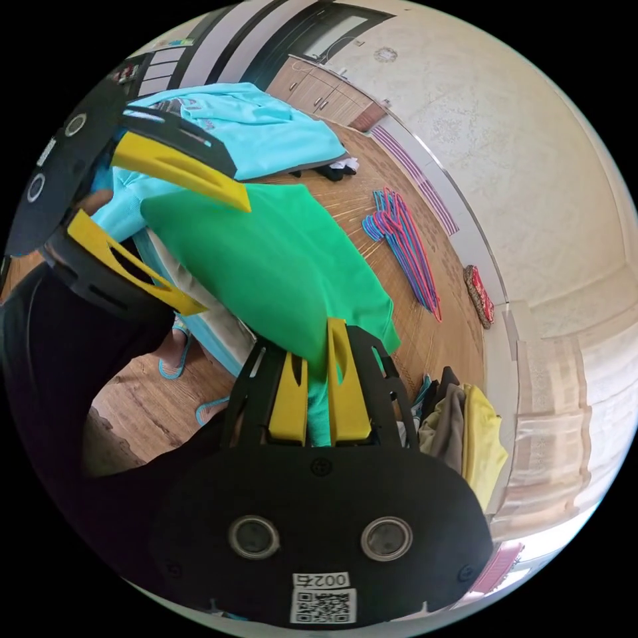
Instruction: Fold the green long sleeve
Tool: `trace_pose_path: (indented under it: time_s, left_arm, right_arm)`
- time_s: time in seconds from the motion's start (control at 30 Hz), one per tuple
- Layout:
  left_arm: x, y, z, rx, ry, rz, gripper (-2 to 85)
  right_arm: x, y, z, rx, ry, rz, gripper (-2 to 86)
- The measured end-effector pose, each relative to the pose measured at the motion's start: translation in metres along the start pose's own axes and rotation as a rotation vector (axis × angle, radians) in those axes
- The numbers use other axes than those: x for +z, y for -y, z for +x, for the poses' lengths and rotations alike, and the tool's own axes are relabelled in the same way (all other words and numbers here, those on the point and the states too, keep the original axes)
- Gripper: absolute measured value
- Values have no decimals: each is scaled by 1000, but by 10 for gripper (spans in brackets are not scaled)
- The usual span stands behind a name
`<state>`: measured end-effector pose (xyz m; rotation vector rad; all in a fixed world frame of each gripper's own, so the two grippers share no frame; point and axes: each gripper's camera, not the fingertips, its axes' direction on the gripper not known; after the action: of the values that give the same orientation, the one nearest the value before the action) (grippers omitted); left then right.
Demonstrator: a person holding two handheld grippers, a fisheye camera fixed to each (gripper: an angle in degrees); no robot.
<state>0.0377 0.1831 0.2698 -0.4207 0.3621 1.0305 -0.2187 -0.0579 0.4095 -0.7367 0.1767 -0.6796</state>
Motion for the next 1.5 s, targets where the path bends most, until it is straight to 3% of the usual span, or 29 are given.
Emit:
trace_pose_path:
  time_s: [0.27, 0.47, 0.83, 1.2, 1.5]
  left_arm:
    - [1, 13, 34, -33, 228, -94, 107]
    - [-4, 34, 44, 6, 221, -149, 73]
    - [3, 59, 79, 106, 274, -246, 93]
    - [-21, 88, 84, 244, 186, -274, 77]
    - [-96, 142, 45, 309, 60, -251, 68]
  right_arm:
    - [-3, -5, 10, -29, -25, 9, 48]
    - [14, -24, 1, -68, -139, -52, 85]
    - [23, -60, 25, -87, -230, -63, 88]
    - [13, -86, 72, -128, -196, -41, 66]
    - [-29, -94, 146, -110, -191, 7, 66]
